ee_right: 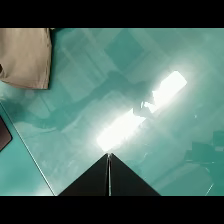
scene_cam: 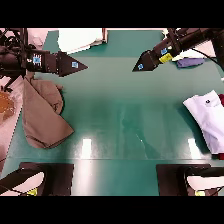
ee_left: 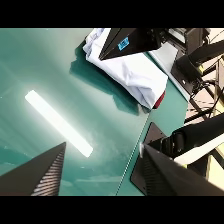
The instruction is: Fold the shirts.
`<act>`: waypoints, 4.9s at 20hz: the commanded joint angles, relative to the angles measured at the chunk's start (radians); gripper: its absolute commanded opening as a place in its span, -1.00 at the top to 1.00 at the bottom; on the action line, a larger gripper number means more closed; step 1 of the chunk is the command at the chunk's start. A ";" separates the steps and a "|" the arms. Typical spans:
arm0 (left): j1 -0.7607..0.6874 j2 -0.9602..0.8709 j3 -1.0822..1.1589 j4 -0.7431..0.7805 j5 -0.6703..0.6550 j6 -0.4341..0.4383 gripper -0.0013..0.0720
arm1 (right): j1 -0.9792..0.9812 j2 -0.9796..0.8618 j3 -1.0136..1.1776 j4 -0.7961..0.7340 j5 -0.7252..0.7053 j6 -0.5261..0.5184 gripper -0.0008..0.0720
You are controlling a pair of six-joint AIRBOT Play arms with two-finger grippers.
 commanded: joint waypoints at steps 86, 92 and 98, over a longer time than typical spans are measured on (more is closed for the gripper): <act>0.157 -0.288 0.011 0.200 0.033 -0.380 0.91 | -0.254 0.429 -0.644 -0.004 -0.326 0.044 0.91; -0.253 -0.291 0.245 -0.108 0.145 -0.175 0.91 | -0.314 0.430 -0.644 -0.004 -0.330 0.046 0.91; -0.404 -0.296 0.335 -0.032 0.074 -0.160 0.91 | -0.501 0.430 -0.644 0.001 -0.308 0.054 0.91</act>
